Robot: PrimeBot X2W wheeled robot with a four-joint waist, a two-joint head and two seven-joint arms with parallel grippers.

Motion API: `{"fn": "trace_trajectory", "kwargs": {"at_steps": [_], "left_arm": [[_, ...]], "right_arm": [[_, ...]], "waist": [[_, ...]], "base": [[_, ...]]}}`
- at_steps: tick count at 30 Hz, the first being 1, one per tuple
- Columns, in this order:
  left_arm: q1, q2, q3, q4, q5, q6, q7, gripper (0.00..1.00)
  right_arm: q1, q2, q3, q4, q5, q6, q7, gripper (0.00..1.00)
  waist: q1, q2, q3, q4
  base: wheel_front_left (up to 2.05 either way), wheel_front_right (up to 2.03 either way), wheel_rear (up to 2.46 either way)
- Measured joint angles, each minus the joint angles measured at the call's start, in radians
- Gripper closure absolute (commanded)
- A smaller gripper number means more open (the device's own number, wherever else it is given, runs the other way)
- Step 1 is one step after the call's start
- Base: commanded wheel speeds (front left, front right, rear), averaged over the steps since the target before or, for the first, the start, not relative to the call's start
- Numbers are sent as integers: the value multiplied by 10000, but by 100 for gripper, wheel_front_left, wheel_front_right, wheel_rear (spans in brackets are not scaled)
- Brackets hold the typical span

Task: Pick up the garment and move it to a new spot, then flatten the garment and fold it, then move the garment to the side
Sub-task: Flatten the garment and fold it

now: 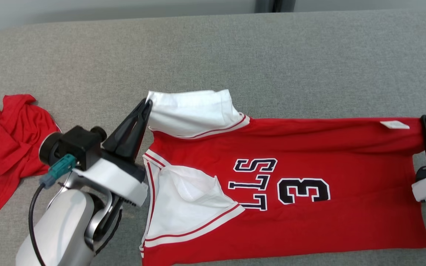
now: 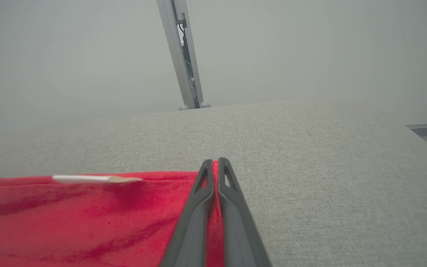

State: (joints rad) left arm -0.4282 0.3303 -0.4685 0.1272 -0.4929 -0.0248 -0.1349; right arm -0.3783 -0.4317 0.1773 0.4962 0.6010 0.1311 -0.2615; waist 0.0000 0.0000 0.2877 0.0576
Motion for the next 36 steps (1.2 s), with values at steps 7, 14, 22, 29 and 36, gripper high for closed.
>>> {"fn": "trace_trajectory", "kwargs": {"at_steps": [7,14,22,29,36], "left_arm": [[1087,652,-194,-894,-79,-10,430,100],[2118,1329,-322,-1870,-198,-15,901,100],[3151,2048,-366,-2805,-683,-188,1344,100],[3830,2788,-690,-3400,-752,-370,1988,100],[4150,3118,-1012,-3779,-936,-527,2502,100]], "right_arm": [[773,-4,-50,-299,286,0,169,100],[1229,-198,-50,-627,512,0,499,100],[1737,-500,67,-1164,732,0,867,100],[2451,-876,36,-1858,1057,0,1298,100],[3014,-1116,17,-2554,1361,0,1927,100]], "waist": [[0,0,-349,-28],[-1,0,-522,-65],[0,0,-614,-64],[0,0,-718,-15],[0,0,-759,-95]], "base": [[0,0,0],[0,0,0],[0,0,0],[0,0,0],[0,0,0]]}}
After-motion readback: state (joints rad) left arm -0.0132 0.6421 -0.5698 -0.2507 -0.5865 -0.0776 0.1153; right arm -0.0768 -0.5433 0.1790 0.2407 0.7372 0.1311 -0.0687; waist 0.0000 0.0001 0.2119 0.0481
